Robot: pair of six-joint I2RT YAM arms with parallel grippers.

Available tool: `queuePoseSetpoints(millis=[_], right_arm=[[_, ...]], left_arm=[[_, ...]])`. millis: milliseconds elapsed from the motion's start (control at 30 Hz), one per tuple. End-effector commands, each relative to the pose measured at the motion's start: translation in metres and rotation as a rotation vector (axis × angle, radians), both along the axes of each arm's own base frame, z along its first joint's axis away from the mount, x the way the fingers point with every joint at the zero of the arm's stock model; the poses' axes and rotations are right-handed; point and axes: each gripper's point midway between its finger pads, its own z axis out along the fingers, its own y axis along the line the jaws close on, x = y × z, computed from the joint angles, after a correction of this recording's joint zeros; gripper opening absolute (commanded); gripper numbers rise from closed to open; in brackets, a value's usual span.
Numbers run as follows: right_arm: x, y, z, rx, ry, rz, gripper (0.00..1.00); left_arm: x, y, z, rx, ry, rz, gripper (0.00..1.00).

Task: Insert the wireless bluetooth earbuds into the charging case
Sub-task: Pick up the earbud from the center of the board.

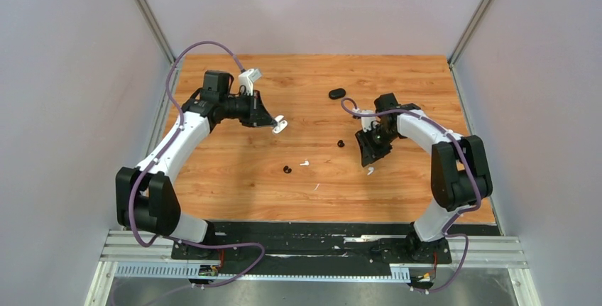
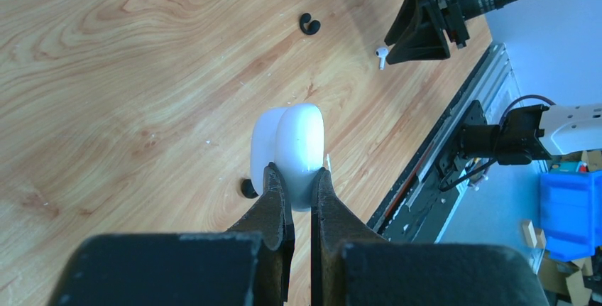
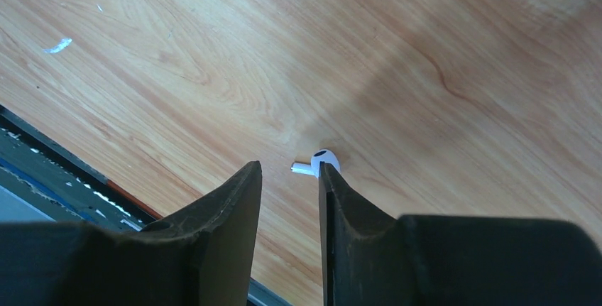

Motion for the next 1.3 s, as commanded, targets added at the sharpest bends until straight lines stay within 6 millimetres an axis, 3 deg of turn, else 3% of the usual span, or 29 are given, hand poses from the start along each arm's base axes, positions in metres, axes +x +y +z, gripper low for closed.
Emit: queuePoseSetpoints(millis=[0,200,433,933,1167,1267], right_arm=[[0.013,0.002,0.000,-0.021,-0.060,0.064,0.34],[0.017,-0.005,-0.005,-0.065,-0.063,0.059,0.34],[0.006,-0.016,-0.019,-0.116,-0.033,0.069,0.33],[-0.002,-0.018,-0.030,-0.125,0.001,0.081,0.27],[-0.003,-0.021,-0.036,-0.138,0.009,0.079,0.20],[-0.001,-0.020,-0.033,-0.135,-0.002,0.079,0.09]], left_arm=[[-0.001,0.001,0.020,-0.010,-0.090,-0.016,0.00],[0.000,0.001,0.018,-0.013,-0.083,-0.014,0.00],[0.000,0.001,0.015,-0.016,-0.080,-0.013,0.00],[-0.001,0.000,0.012,-0.022,-0.071,-0.012,0.00],[-0.001,0.000,0.012,-0.020,-0.076,-0.011,0.00],[-0.002,0.001,0.011,-0.018,-0.074,-0.012,0.00]])
